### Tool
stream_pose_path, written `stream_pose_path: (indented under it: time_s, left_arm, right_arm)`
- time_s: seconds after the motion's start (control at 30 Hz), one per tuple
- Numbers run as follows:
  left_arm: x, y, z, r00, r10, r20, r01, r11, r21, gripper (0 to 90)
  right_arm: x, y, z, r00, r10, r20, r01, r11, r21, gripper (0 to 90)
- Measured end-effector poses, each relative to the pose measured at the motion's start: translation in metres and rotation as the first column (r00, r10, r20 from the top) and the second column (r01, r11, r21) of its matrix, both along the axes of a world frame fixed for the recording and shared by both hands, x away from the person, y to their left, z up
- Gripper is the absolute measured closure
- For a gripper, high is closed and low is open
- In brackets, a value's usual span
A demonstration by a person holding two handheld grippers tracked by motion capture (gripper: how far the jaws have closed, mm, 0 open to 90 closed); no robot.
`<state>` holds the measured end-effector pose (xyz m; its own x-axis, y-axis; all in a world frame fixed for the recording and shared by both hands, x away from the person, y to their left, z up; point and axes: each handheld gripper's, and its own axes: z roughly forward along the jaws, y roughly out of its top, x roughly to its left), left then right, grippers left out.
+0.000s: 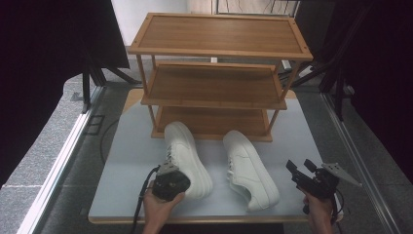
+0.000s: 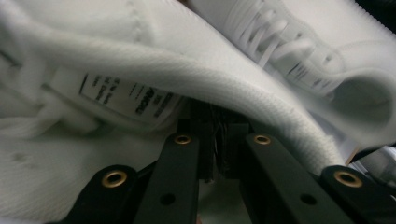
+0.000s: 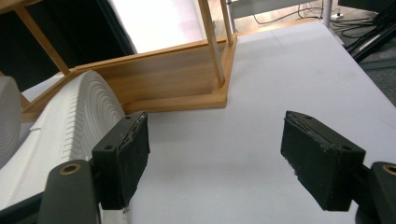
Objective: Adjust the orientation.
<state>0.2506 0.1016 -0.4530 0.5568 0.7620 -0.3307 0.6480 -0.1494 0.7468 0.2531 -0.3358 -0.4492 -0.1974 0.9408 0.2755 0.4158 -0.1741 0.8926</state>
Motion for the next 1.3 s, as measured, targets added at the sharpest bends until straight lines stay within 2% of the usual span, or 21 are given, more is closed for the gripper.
stream_pose_path:
  time_s: [0.13,0.17,0.4,0.47,0.5,0.53,0.57,0.6,0.63,0.67,0.7,0.77,0.97,1.13,1.23,1.3]
  left_arm:
    - [0.012,-0.008,0.003,0.9998,-0.009,-0.017,0.009,0.9999,-0.008,85.3]
    - [0.015,-0.013,0.006,0.9999,-0.008,-0.013,0.009,0.9999,0.009,84.6]
    - [0.022,-0.021,0.01,1.0,-0.001,-0.01,0.002,0.9991,0.041,82.2]
    - [0.022,-0.021,0.009,1.0,0.001,-0.008,-0.001,0.9993,0.036,76.8]
    - [0.021,-0.022,0.01,0.9997,-0.022,0.008,0.023,0.9996,-0.019,77.4]
    - [0.021,-0.022,0.01,0.9997,-0.022,0.008,0.023,0.9996,-0.019,78.4]
    - [0.02,-0.029,0.013,0.9996,-0.026,0.01,0.025,0.9994,0.023,74.6]
    - [0.02,-0.029,0.013,0.9996,-0.026,0.01,0.025,0.9994,0.023,76.1]
    - [0.021,-0.036,0.011,0.9989,-0.046,0.003,0.046,0.9971,0.06,76.8]
    - [0.021,-0.036,0.011,0.9989,-0.046,0.003,0.046,0.9971,0.06,77.3]
    - [0.023,-0.041,0.006,0.9982,-0.055,-0.022,0.057,0.994,0.094,78.0]
    - [0.024,-0.042,0.002,0.9981,-0.058,-0.022,0.06,0.9937,0.095,83.3]
    - [0.024,-0.037,0.001,0.9977,-0.063,-0.025,0.065,0.9941,0.087,87.3]
    - [0.02,-0.029,0.002,0.9978,-0.065,-0.013,0.066,0.9925,0.103,88.8]
    - [0.017,-0.017,-0.001,0.9975,-0.068,-0.022,0.069,0.9952,0.069,90.0]
    - [0.016,-0.015,-0.002,0.9977,-0.064,-0.023,0.065,0.9958,0.063,90.0]
  right_arm:
    - [0.002,-0.002,-0.005,0.9997,-0.005,-0.024,0.005,1.0,0.014,24.0]
    - [0.003,-0.003,-0.007,0.9993,-0.008,-0.037,0.008,1.0,0.014,23.9]
    - [0.004,-0.005,-0.007,0.9986,-0.022,-0.049,0.023,1.0,0.011,23.9]
    - [0.004,-0.005,-0.008,0.9983,-0.026,-0.052,0.026,1.0,0.004,23.9]
    - [0.005,-0.005,-0.008,0.9983,-0.028,-0.051,0.028,1.0,-0.007,23.9]
    - [0.005,-0.005,-0.008,0.9983,-0.028,-0.051,0.028,1.0,-0.007,23.9]
    - [0.005,-0.004,-0.008,0.9981,-0.026,-0.056,0.026,1.0,-0.009,23.9]
    - [0.005,-0.004,-0.008,0.9981,-0.026,-0.056,0.026,1.0,-0.009,23.9]
    - [0.005,-0.003,-0.009,0.9984,-0.022,-0.052,0.021,1.0,-0.003,23.9]
    - [0.005,-0.003,-0.009,0.9984,-0.022,-0.052,0.021,1.0,-0.003,23.9]
    - [0.005,-0.003,-0.008,0.9987,-0.017,-0.049,0.016,1.0,-0.006,23.9]
    - [0.005,-0.003,-0.008,0.9986,-0.019,-0.049,0.019,1.0,-0.004,23.9]
    - [0.005,-0.005,-0.009,0.9987,-0.023,-0.045,0.023,1.0,0.002,24.1]
    - [0.003,-0.006,-0.008,0.9983,-0.028,-0.05,0.028,1.0,0.003,24.1]
    - [0.002,-0.008,-0.008,0.9986,-0.032,-0.042,0.032,0.999,0.006,24.3]
    - [0.002,-0.008,-0.008,0.9983,-0.034,-0.047,0.034,0.999,0.002,24.3]
